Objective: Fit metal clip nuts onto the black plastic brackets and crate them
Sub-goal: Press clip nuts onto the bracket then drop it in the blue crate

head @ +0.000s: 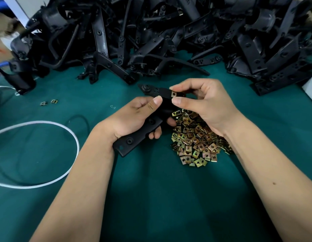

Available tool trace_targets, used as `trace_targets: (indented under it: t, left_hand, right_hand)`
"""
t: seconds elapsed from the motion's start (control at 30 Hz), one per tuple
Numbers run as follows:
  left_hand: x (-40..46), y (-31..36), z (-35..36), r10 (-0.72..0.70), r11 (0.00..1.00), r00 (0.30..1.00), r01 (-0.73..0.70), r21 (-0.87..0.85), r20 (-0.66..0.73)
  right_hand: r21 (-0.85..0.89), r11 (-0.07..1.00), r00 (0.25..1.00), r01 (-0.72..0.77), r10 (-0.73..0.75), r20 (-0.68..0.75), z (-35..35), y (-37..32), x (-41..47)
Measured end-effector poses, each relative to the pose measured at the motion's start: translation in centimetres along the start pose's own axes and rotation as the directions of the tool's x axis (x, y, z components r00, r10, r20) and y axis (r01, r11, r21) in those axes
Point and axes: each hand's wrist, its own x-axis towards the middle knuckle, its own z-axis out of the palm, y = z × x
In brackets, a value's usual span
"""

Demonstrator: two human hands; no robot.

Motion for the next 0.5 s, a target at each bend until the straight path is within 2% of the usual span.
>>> trace_targets:
  t: [0.1, 0.17, 0.2, 0.27, 0.33, 0.43, 0.5]
  left_hand:
    - [0.0, 0.0, 0.1, -0.017, 0.999, 0.999, 0.016, -0.043, -0.031]
    - [0.2, 0.1, -0.1, -0.006, 0.992, 0.992, -0.01, -0.123, -0.126]
    - [0.3, 0.2, -0.3, 0.002, 0.983, 0.979, -0.039, -0.177, -0.204]
    - [0.5, 0.4, -0.9, -0.016, 0.943, 0.926, -0.111, -0.312, -0.378]
    - [0.5, 0.7, -1.4, -0.078, 0.886, 0.872, -0.162, -0.435, -0.484]
    - [0.7, 0.8, -1.5, -0.15, 0.835, 0.853, -0.162, -0.526, -0.499]
    - [0.8, 0.7, -1.3, -0.181, 0.832, 0.843, -0.144, -0.536, -0.507]
  right_hand:
    - [-0.008, 1.0, 1.0, 0.019, -0.019, 0.024, -0.3, -0.2, 0.3]
    - [-0.057, 0.998, 1.0, 0.02, -0.021, -0.012, -0.4, -0.1, 0.3]
    - [-0.147, 0.989, 0.998, 0.026, -0.034, -0.055, -0.6, 0.0, 0.4]
    - [-0.449, 0.892, 0.991, 0.048, -0.097, -0.088, -0.7, 0.4, 0.5]
    - [-0.666, 0.744, 0.996, 0.061, -0.086, -0.004, -0.7, 0.8, 0.6]
    - [-0.788, 0.611, 0.996, 0.076, -0.007, 0.091, 0.1, 1.2, 0.7]
    - [-0.798, 0.594, 0.993, 0.098, -0.009, 0.116, 0.7, 1.2, 0.8]
